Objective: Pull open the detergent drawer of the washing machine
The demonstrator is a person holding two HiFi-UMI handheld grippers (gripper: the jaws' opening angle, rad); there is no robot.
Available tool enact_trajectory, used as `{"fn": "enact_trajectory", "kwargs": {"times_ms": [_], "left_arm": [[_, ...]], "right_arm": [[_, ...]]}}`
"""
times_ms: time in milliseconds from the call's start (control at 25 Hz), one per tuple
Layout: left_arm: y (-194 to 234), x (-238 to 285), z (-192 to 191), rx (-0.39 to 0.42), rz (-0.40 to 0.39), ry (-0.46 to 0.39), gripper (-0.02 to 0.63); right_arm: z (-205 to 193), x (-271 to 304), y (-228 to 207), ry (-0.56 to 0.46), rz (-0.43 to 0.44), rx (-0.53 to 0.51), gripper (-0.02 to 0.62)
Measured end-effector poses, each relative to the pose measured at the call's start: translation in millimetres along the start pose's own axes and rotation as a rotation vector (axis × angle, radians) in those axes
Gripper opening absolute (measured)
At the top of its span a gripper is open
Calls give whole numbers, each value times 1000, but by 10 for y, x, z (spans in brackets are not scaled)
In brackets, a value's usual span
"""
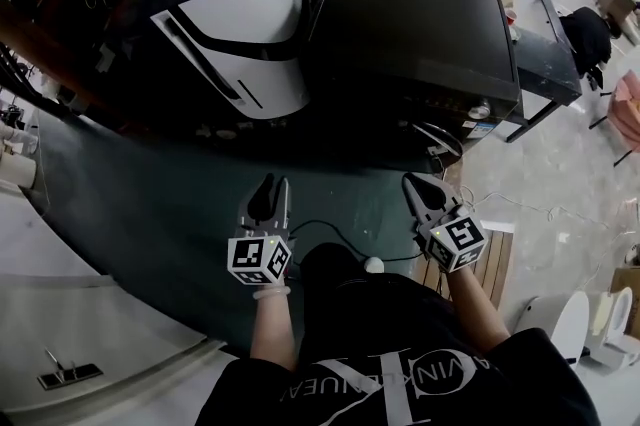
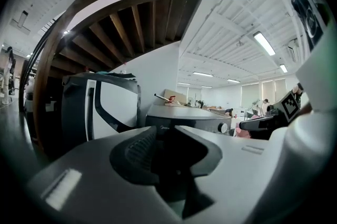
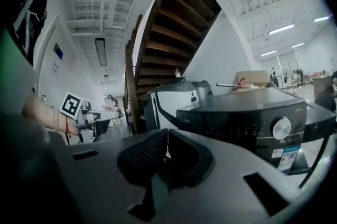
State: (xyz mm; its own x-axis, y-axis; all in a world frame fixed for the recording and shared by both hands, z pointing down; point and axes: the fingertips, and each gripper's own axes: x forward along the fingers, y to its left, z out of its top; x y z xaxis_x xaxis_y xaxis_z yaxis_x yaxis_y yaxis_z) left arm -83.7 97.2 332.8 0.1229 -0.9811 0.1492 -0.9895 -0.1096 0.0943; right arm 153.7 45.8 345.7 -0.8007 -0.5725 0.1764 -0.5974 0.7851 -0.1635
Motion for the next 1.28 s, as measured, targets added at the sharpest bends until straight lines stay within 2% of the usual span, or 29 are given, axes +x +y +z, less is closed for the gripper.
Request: {"fn": "enact_trajectory", "kwargs": {"times_ms": [320,640,960,1280], "left_arm": [[-58,397,-103,-39,-80,40,97],[-29,925,-373,-96,-212,131,97],[6,1497,-606,-208,-323,156,97],[-5,2063,-779,-325,-393,140,97]], "right_arm": [[-62,116,-113,20,-31,12,14],[-154,368,-220,12,-124,44,12],[-411,728,-295,52,-178,97,14],[-695,992,-398,71,-211,136,12]]}}
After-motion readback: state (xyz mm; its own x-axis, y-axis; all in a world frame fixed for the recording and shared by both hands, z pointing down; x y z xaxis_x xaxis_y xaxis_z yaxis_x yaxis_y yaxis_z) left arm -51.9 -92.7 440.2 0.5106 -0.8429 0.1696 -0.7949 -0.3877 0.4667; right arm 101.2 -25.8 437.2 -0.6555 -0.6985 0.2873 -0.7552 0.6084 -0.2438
